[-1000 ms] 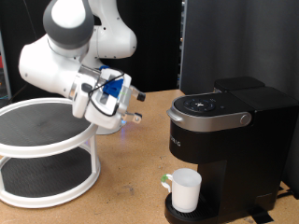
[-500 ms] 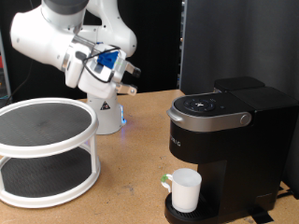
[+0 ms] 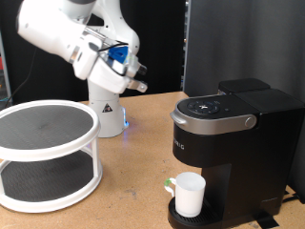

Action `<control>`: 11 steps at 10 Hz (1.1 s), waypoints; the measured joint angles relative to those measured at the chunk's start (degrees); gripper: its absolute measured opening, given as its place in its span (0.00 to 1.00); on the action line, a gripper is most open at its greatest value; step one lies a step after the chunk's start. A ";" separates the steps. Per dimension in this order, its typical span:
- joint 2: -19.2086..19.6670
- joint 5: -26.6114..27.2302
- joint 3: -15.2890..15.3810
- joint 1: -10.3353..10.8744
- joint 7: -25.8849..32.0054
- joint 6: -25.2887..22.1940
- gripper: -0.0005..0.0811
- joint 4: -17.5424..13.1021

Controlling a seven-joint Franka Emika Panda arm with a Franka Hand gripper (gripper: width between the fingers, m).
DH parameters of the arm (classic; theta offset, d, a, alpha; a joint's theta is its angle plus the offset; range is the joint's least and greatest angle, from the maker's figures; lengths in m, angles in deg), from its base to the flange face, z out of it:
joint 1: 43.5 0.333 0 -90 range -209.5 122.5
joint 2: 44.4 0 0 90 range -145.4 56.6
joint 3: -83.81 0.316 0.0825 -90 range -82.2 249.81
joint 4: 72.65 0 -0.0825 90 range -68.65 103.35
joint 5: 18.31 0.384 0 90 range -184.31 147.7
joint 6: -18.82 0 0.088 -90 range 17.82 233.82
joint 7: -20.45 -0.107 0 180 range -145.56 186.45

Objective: Make a cup of coffee with the keurig machine

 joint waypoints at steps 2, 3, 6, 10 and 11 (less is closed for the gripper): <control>-0.44 -6.90 5.41 0.71 0.34 5.34 0.99 -2.58; -0.61 -11.31 7.73 1.09 0.61 6.81 0.99 -4.13; -0.17 -13.43 9.98 1.37 -1.81 6.84 0.99 -6.65; -0.21 -28.03 15.96 1.64 -2.43 8.08 0.99 -9.31; -0.22 -30.30 17.77 1.70 -4.06 8.12 0.99 -10.87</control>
